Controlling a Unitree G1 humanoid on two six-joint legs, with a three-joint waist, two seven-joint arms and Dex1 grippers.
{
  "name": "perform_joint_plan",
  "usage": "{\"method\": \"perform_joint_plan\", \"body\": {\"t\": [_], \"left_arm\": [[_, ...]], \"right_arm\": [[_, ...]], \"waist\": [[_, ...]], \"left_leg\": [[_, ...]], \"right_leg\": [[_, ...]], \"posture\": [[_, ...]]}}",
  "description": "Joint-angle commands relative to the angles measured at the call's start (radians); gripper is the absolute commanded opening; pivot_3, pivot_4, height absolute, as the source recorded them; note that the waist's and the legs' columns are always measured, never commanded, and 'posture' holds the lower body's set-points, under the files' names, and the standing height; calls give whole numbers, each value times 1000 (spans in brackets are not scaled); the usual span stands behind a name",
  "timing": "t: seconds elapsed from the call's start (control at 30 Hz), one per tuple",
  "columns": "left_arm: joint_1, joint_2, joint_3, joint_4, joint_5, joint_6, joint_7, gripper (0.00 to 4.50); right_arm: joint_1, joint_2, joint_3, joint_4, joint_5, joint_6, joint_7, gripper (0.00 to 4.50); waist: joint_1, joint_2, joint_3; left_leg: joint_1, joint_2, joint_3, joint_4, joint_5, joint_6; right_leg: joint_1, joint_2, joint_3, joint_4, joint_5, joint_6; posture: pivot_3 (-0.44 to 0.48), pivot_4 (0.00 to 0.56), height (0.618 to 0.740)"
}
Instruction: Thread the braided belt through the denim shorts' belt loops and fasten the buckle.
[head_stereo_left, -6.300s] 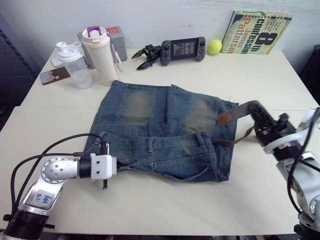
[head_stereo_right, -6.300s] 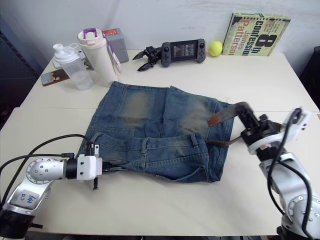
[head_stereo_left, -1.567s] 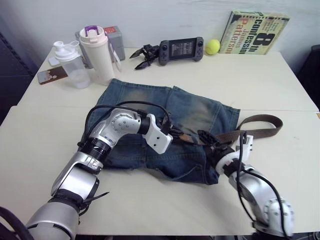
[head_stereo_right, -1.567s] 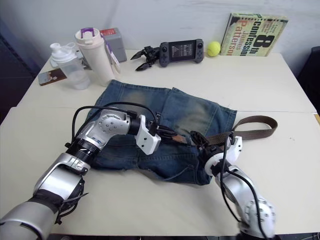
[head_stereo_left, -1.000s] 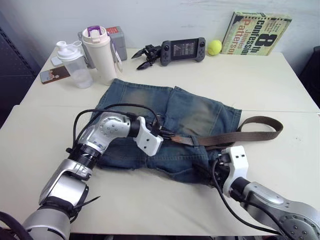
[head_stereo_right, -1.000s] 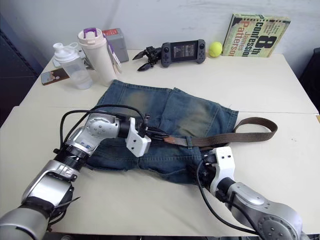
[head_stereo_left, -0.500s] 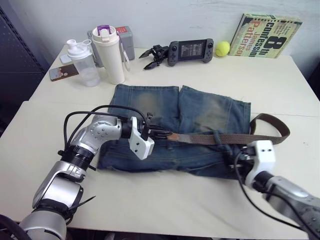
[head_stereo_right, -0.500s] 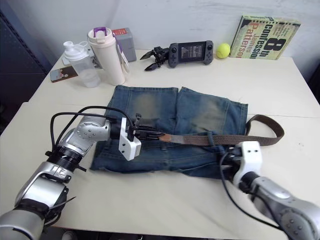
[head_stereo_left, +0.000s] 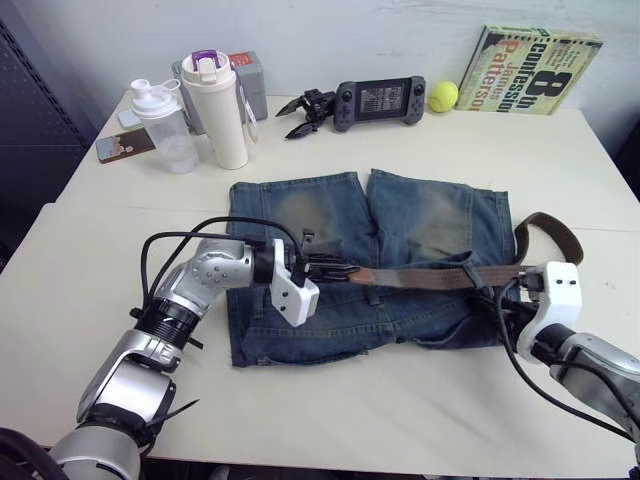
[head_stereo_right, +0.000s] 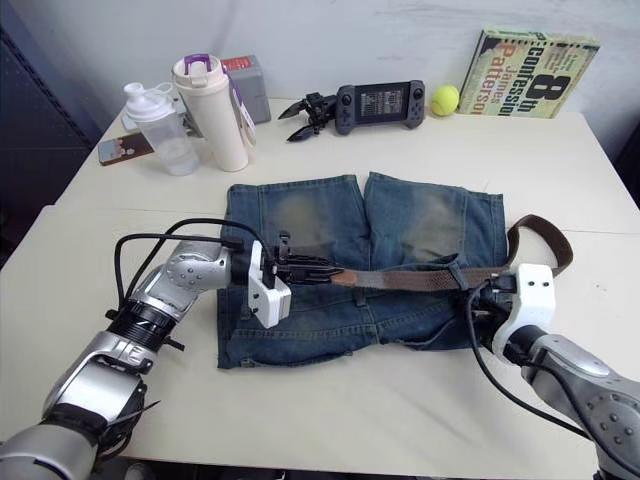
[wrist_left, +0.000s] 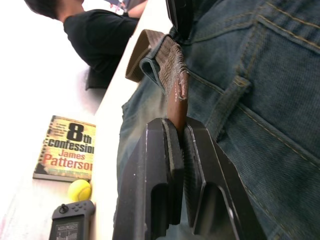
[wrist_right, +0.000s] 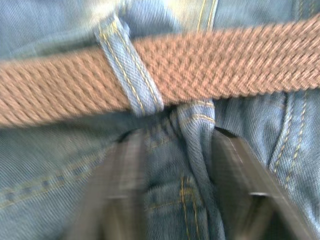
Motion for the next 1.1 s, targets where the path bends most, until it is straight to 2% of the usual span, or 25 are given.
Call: {"method": "perform_joint_plan", "body": {"t": [0.03,0.07,0.17,0.3,0.4,0.5,0.57,0.7,1.0,1.1], "left_arm": [[5,1,27,-37,11,-20,40,0],[6,2,30,-39,15,-23,49,0],[12,4,42,-48,24,-31,79,0],[20,10,51,-61,42,-37,105,0],[24,10,57,-67,49,-39,124,0],[27,12,57,-77,54,-40,133,0],[28,13,56,-81,60,-45,139,0],[35,18,55,-98,57,-45,143,0],[28,26,53,-92,62,-46,144,0],[24,26,53,-86,68,-47,146,0]], "right_arm": [[21,-87,-128,-67,229,-1,22,4231],[47,-116,-157,-73,304,1,39,4428],[106,-174,-179,-114,596,-72,52,4428],[90,-26,110,-260,631,-327,-23,4428],[87,146,336,-321,631,-497,-215,4428],[65,281,464,-320,631,-594,-380,4428],[25,393,484,-298,631,-667,-468,4428],[-37,505,456,-233,631,-716,-553,4428],[-74,524,398,-188,631,-689,-575,4428],[-70,518,388,-189,631,-679,-571,3729]], "waist": [[0,0,0],[0,0,0],[0,0,0],[-7,-1,0],[-13,0,0],[-21,0,0],[-26,0,0],[-27,0,0],[-27,0,0],[-27,0,0]], "left_leg": [[0,0,0,0,0,0],[0,0,0,0,0,0],[0,0,0,0,0,0],[0,2,-2,1,0,0],[0,4,-4,1,0,0],[-1,4,-4,2,0,0],[-1,3,-4,2,0,0],[-1,3,-4,3,0,0],[0,3,-4,1,0,0],[0,3,-4,1,0,0]], "right_leg": [[0,0,0,0,0,0],[0,0,0,0,0,0],[1,1,0,-2,0,0],[3,4,0,-2,0,1],[2,5,-1,-1,0,1],[2,4,-2,-1,0,1],[2,2,-2,0,0,1],[2,1,-3,1,0,1],[1,1,-4,3,0,0],[1,1,-4,3,0,0]], "posture": [[0,150,739],[0,150,739],[0,150,739],[0,150,739],[0,150,739],[0,150,739],[0,150,739],[0,150,739],[0,150,739],[0,150,739]]}}
